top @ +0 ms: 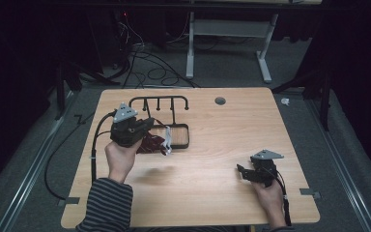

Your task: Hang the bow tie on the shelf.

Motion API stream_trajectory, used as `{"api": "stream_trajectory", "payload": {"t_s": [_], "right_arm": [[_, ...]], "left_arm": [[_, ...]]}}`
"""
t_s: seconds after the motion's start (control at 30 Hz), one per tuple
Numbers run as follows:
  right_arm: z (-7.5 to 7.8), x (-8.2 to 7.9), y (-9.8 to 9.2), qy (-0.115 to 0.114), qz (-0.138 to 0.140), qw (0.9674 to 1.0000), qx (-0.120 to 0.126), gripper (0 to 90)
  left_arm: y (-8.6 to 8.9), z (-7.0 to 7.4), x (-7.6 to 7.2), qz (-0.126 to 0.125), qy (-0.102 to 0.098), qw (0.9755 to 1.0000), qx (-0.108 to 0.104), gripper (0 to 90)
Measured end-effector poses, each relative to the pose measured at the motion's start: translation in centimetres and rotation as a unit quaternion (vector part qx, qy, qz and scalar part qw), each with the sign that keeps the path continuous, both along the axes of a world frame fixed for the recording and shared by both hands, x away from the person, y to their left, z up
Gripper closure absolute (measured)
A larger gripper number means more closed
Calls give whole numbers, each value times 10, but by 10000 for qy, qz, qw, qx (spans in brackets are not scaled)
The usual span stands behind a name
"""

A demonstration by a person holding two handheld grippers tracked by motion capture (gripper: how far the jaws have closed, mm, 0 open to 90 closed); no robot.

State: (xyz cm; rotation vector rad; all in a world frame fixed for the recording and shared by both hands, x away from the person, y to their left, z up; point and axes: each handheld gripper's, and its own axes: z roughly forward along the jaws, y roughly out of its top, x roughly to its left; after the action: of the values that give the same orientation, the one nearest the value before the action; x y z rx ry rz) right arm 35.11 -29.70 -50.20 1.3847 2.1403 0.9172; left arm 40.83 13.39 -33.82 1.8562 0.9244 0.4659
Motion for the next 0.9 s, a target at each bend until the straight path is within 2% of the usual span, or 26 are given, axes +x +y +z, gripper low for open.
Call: {"api": "stream_trajectory", "payload": {"t_s": [0.27,0.43,0.7,0.9], "right_arm": [[0,0,0,0,0,10000,1,335],[0,0,0,3,1,10000,11,335],[0,0,0,2,1,10000,8,334],[0,0,0,2,1,10000,19,334]], "left_arm": [[-6,4,9,20,-4,10000,-72,896],[-8,5,13,26,-8,10000,-4,896],[-12,10,18,7,-30,10000,-17,896],[-14,11,24,32,29,10000,25,895]]}}
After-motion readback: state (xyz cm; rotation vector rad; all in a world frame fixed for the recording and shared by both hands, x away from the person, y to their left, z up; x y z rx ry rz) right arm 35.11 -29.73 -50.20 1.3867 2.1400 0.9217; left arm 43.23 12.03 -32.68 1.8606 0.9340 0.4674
